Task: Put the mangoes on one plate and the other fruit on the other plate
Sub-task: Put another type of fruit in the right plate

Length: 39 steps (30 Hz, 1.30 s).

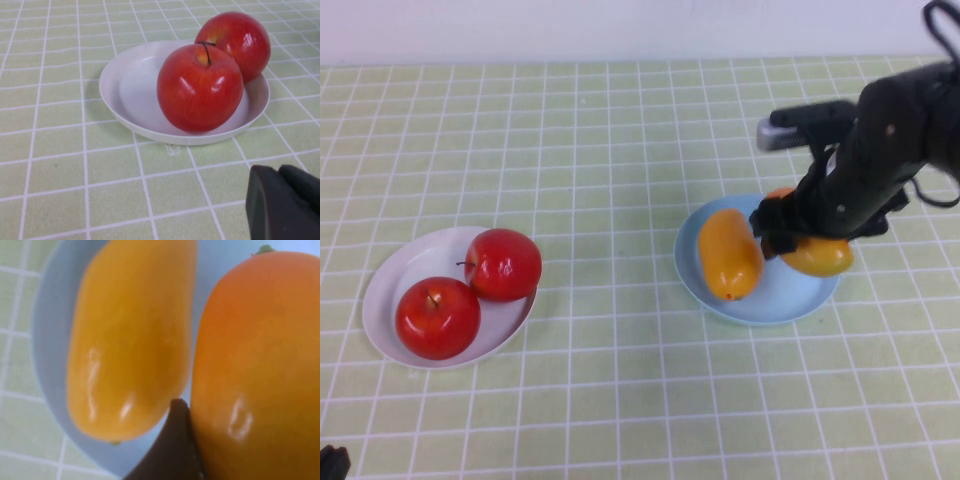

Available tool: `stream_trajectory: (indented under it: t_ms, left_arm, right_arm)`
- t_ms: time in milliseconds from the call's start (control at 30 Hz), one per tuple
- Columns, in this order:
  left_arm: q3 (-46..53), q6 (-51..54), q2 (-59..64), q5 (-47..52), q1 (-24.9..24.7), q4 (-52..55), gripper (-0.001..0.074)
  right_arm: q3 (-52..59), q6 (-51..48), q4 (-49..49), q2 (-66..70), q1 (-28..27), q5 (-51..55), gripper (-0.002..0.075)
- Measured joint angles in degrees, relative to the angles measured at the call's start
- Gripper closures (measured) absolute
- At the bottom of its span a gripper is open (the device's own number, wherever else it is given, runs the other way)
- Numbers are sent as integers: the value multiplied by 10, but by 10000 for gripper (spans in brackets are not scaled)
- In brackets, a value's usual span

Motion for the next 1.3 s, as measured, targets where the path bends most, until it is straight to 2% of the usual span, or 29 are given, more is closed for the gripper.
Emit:
stream_trajectory:
  t_ms: [233, 367, 467, 767, 867, 900, 967, 1133, 1167, 1300]
  left_arm:
    - [0, 0, 0, 0, 0, 0, 731]
    - [0, 0, 0, 0, 0, 0, 731]
    - [0, 0, 0, 0, 0, 0, 731]
    - [0, 0, 0, 0, 0, 0, 731]
    - [0, 0, 0, 0, 0, 0, 731]
    - [0, 0, 0, 0, 0, 0, 731]
    - [0, 0, 0, 0, 0, 0, 731]
    - [0, 0, 0, 0, 0, 0, 731]
    - [0, 0, 0, 0, 0, 0, 731]
    - [0, 0, 0, 0, 0, 0, 731]
  right_arm:
    - [0, 0, 8, 34, 0, -12, 152]
    - [1, 0, 8, 34, 0, -18, 69]
    - [1, 0, 8, 30, 0, -18, 43]
    - [1, 0, 8, -45, 0, -4, 35]
    - [1, 0, 8, -74, 0, 30, 58]
    - [1, 0, 8, -82, 0, 43, 78]
    - [1, 0, 10, -101, 0, 81, 172]
    - [1, -7, 12, -135, 0, 177, 582]
    - [1, -12, 12, -140, 0, 194, 635]
    - [1, -25, 15, -164, 0, 223, 716]
